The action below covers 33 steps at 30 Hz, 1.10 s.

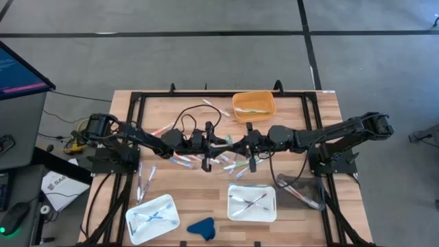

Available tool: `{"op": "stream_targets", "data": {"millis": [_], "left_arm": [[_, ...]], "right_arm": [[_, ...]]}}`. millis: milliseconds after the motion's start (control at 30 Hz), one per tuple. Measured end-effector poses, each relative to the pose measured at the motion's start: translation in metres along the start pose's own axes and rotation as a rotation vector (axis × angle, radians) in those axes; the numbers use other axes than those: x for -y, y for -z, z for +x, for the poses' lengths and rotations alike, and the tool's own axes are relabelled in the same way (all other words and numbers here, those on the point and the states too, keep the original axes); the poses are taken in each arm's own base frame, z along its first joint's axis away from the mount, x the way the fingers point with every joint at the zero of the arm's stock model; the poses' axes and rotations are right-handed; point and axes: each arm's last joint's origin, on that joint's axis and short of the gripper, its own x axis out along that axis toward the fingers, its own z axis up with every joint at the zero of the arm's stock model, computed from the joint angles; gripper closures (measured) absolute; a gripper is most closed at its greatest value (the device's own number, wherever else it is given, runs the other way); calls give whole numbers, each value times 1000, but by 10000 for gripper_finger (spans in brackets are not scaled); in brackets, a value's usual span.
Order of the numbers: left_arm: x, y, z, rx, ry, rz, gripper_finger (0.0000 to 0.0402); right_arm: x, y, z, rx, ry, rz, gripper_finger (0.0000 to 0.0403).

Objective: Pick & Place Toothbrushes
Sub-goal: Put the green toothbrush into the yellow bin

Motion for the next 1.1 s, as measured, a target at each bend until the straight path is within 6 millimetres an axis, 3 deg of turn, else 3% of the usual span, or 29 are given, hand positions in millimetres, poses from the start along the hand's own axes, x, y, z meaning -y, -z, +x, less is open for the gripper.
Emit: {"op": "stream_targets", "data": {"millis": [133, 400, 667, 867, 1100], "left_arm": [[2, -5, -2, -30, 1, -25, 296], [3, -32, -19, -281, 0, -15, 232], [12, -47, -47, -420, 7, -73, 219], [17, -46, -58, -430, 19, -106, 226], [17, -44, -59, -440, 12, -138, 226]], "right_arm": [[2, -6, 2, -43, 13, -6, 386], [3, -16, 4, -109, 80, -92, 392], [12, -21, 2, -230, 273, -192, 392], [32, -22, -2, -346, 385, -303, 389], [73, -19, -12, -488, 653, -419, 390]]}}
